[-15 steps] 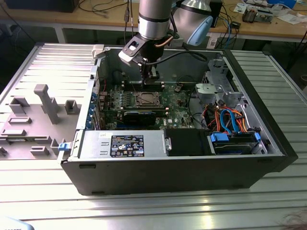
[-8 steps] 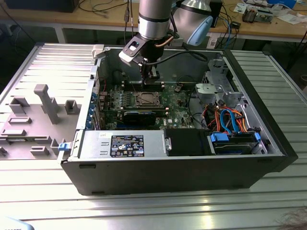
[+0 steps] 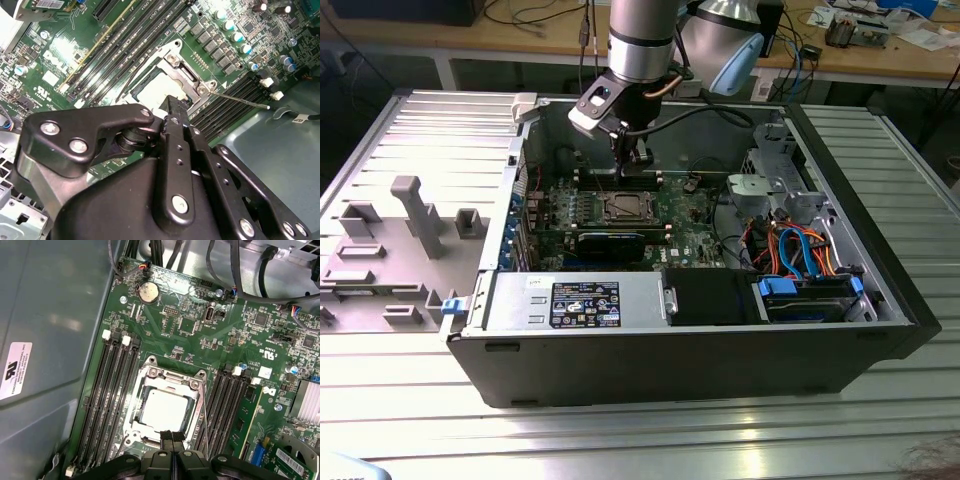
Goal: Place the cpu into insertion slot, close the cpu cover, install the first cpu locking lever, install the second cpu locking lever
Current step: 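Install the first cpu locking lever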
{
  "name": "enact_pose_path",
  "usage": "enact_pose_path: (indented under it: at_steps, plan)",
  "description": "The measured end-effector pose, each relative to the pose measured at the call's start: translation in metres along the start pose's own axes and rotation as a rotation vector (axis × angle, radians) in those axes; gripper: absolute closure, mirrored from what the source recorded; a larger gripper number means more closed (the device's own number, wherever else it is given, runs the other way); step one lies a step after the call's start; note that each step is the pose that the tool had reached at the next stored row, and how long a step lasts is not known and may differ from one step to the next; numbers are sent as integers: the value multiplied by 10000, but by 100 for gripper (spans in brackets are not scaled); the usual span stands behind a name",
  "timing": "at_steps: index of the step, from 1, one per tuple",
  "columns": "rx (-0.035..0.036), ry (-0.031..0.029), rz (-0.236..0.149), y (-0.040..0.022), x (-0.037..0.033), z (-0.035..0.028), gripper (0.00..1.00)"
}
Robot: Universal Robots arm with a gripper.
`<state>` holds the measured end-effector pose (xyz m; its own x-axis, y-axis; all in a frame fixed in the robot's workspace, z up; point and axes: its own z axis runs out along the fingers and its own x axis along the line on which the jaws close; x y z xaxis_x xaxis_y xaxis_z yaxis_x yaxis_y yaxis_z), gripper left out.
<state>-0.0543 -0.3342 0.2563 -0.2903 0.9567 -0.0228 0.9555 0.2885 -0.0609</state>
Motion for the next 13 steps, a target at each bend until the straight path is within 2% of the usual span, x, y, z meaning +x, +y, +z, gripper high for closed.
enact_pose_path:
  at_steps: [13]
  plan:
    - [-6,-17,-276,0,0,0,89]
